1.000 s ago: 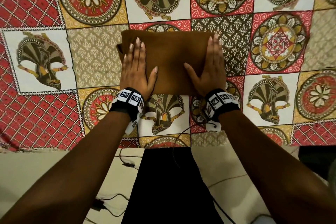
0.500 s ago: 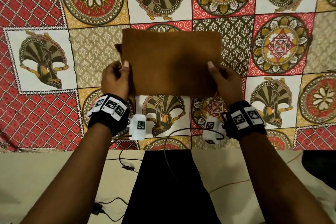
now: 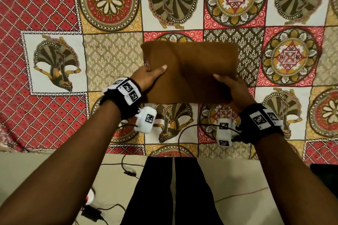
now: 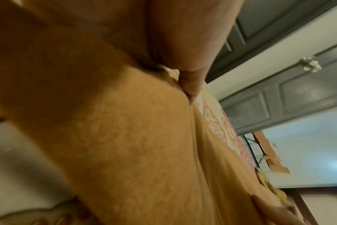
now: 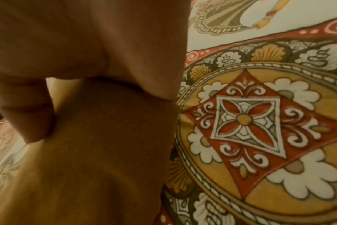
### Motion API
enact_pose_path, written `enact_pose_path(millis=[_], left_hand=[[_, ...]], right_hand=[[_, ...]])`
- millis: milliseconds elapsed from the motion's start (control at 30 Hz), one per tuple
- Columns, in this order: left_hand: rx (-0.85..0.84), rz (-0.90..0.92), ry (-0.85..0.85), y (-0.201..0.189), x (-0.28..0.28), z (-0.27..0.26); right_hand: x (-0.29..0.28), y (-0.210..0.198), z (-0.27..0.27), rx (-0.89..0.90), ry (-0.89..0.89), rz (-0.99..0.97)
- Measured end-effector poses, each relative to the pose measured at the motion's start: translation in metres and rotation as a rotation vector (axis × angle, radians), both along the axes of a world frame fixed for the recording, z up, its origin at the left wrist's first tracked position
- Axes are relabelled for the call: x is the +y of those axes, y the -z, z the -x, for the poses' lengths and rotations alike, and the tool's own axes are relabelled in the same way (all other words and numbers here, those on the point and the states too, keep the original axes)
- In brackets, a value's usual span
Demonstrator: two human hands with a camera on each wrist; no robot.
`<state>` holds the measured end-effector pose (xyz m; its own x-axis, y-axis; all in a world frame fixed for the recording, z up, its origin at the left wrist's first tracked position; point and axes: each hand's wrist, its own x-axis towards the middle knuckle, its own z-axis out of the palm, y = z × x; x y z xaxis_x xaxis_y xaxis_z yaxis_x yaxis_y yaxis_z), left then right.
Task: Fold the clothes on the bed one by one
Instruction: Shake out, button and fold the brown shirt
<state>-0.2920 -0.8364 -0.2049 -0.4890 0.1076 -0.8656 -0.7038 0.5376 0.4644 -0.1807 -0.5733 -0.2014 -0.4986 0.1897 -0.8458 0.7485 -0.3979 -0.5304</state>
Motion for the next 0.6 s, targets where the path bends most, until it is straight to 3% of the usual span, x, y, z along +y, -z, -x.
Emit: enact_pose_path(millis=[167, 300, 467, 600], left_hand=[[-0.08, -0.09, -0.192, -0.013, -0.005, -0.014], [-0.032, -0.167, -0.342, -0.058, -0.03, -0.021], [0.088, -0.235, -0.597, -0.187, -0.094, -0.066], [0.324, -0.199, -0.884, -0.319, -0.152, -0.127]], right_hand=[[-0.004, -0.009, 0.012, -0.053, -0.036, 0.031], [-0.016, -0.051, 0.031, -0.009, -0.076, -0.021], [-0.063, -0.164, 0.052, 0.181, -0.215, 0.043], [-0.137, -0.279, 0.053, 0.368, -0.381, 0.059]])
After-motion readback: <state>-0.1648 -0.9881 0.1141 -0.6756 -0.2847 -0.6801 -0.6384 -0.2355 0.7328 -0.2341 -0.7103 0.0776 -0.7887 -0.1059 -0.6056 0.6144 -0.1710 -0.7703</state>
